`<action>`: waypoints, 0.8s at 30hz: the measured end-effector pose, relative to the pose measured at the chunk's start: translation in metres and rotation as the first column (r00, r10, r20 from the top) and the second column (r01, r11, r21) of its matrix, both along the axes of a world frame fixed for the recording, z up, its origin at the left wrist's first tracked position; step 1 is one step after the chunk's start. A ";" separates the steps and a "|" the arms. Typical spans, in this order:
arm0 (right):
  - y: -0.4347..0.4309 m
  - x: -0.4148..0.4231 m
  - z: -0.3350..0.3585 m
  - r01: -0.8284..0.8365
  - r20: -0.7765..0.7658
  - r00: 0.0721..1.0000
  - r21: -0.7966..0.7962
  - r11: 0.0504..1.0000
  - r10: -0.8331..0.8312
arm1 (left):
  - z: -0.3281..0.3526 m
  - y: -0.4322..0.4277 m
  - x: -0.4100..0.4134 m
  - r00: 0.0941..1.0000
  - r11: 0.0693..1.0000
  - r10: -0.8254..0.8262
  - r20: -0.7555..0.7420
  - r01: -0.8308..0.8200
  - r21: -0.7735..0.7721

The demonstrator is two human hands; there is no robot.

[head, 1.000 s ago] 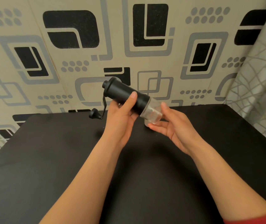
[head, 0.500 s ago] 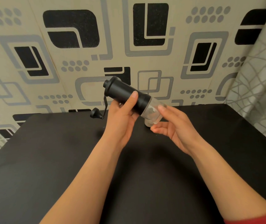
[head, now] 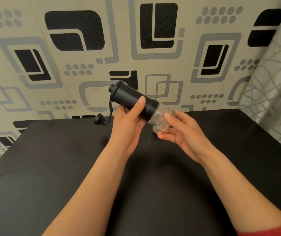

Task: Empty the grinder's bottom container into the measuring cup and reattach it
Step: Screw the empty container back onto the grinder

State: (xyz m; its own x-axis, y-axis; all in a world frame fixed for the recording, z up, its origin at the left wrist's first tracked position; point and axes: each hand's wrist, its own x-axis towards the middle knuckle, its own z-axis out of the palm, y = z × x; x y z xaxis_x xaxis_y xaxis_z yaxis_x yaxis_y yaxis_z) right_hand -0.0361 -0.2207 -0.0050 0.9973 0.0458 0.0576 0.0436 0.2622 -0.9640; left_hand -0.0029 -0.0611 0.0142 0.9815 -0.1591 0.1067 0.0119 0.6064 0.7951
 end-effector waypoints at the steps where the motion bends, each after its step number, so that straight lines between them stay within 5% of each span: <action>1: 0.000 0.000 0.000 0.015 0.009 1.000 -0.010 1.000 -0.015 | 0.000 0.000 0.000 1.000 1.000 0.001 -0.002 -0.001 0.000; 24: 0.002 -0.002 -0.006 0.054 0.041 0.998 -0.101 0.993 -0.050 | 0.004 0.003 -0.001 0.998 0.993 0.025 0.059 -0.031 0.112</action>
State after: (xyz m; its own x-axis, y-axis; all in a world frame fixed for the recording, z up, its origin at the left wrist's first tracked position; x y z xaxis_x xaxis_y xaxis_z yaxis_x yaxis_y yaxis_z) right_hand -0.0377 -0.2189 -0.0108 0.9956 0.0019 0.0937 0.0922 0.1588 -0.9830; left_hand -0.0035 -0.0583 0.0183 0.9785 -0.1459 0.1457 -0.0512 0.5125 0.8572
